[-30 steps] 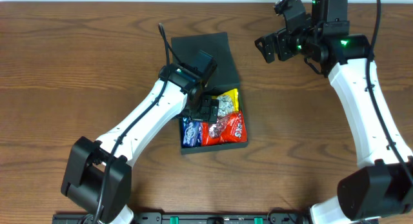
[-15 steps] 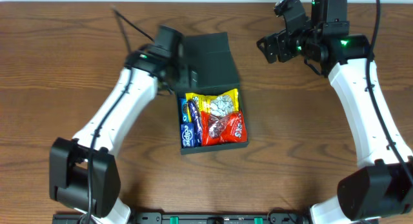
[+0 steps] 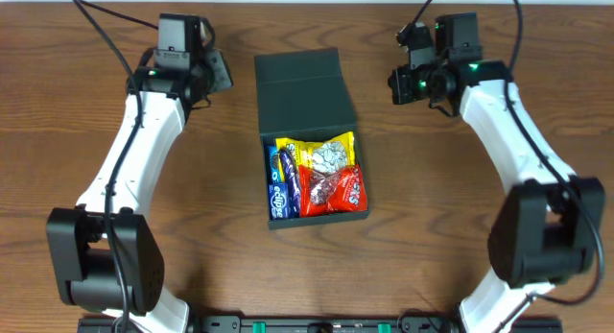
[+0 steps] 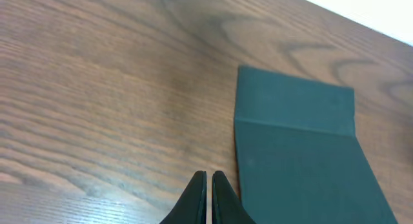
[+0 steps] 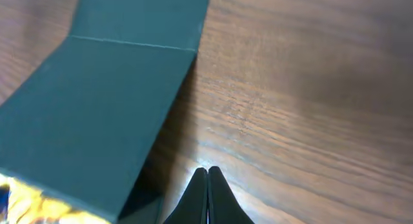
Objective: Pack container
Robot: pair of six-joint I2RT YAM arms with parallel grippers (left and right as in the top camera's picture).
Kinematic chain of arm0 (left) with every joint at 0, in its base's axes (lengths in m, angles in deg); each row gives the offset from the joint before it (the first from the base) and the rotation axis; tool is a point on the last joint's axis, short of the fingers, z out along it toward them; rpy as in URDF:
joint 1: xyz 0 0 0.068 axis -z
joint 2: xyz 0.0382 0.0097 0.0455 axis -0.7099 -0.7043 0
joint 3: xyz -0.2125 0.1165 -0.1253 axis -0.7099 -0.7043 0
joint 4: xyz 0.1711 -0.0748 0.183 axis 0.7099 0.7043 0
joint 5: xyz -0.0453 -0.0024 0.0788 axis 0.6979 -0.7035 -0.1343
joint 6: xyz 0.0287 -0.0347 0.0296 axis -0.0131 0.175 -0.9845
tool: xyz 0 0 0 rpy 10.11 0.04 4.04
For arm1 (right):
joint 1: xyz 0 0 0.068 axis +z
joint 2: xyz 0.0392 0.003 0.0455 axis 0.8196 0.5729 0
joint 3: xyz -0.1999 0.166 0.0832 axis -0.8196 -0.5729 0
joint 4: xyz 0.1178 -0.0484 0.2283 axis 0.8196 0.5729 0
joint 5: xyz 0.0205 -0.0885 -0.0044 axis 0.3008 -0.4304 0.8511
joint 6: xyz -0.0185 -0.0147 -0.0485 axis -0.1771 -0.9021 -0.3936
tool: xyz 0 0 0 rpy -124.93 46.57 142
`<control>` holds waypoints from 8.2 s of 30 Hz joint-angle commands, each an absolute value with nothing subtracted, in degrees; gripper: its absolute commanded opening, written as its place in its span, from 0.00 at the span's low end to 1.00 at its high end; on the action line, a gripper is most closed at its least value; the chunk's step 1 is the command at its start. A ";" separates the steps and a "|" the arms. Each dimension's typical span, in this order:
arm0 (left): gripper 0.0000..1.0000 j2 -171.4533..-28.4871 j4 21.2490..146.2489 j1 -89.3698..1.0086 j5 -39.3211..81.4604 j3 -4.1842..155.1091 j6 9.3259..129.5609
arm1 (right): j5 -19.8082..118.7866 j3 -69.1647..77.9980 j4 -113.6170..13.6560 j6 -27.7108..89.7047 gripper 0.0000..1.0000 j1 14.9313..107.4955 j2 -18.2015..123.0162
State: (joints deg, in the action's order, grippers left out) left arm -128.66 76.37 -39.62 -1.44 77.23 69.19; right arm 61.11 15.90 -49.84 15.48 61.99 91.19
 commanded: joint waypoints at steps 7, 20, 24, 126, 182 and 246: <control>0.06 -141.20 72.61 -42.20 11.76 78.61 74.44 | 71.58 15.75 -57.42 30.19 0.01 61.92 100.50; 0.06 -155.67 71.80 -42.62 26.80 84.75 78.66 | 79.05 15.75 -64.88 37.90 0.01 63.52 108.26; 0.06 -155.67 71.78 -42.53 28.89 85.49 78.68 | 79.33 15.77 -65.62 37.90 0.01 65.03 108.53; 0.06 -150.03 78.30 -41.96 31.91 79.72 78.50 | 91.90 15.95 -66.71 36.11 0.01 66.43 110.14; 0.06 -132.57 108.92 -43.34 25.86 95.75 44.32 | 83.99 19.47 -34.74 2.60 0.01 59.93 91.02; 0.06 -139.08 67.96 -40.43 36.48 66.33 72.69 | 76.30 1.67 -60.75 19.78 0.01 70.67 91.48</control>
